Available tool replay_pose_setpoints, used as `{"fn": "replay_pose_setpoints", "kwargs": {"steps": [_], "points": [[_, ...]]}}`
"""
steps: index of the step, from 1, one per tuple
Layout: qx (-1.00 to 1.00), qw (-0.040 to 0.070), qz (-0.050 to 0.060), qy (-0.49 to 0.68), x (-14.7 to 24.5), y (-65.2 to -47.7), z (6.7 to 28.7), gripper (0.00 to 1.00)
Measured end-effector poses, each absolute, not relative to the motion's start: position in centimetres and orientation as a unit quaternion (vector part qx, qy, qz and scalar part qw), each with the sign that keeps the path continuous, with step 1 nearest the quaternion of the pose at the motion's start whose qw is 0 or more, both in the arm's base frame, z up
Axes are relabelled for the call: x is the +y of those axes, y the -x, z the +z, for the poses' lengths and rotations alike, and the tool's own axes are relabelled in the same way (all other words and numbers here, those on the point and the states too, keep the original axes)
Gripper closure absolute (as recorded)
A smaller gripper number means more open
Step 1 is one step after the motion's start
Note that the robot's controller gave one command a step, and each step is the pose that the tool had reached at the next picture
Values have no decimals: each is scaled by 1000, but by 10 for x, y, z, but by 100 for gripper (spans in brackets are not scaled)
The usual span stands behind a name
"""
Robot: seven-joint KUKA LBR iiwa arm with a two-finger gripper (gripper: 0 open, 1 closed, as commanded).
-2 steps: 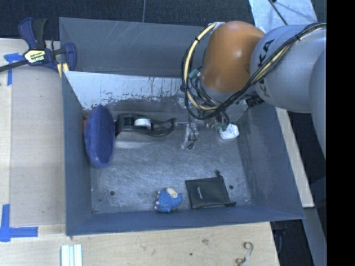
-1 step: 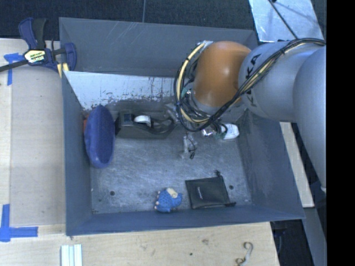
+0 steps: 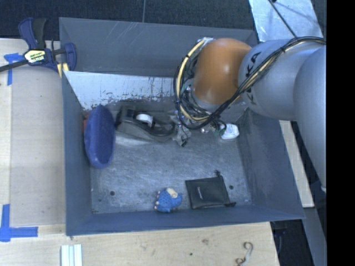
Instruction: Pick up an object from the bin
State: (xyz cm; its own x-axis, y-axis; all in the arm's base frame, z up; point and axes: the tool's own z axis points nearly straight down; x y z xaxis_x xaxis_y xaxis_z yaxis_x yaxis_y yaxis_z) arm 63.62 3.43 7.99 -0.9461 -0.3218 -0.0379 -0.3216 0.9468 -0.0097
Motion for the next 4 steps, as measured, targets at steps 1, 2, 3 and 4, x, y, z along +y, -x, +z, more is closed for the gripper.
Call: {"fn": "replay_pose_setpoints", "kwargs": {"steps": [1,2,3,4], "points": [[988,7,-1,154,33,-631,184,100],[994,-1,0,106,37,-594,139,100],[998,1,0,61,31,-580,147,100],[998,0,0,56,33,-537,150,100]]}}
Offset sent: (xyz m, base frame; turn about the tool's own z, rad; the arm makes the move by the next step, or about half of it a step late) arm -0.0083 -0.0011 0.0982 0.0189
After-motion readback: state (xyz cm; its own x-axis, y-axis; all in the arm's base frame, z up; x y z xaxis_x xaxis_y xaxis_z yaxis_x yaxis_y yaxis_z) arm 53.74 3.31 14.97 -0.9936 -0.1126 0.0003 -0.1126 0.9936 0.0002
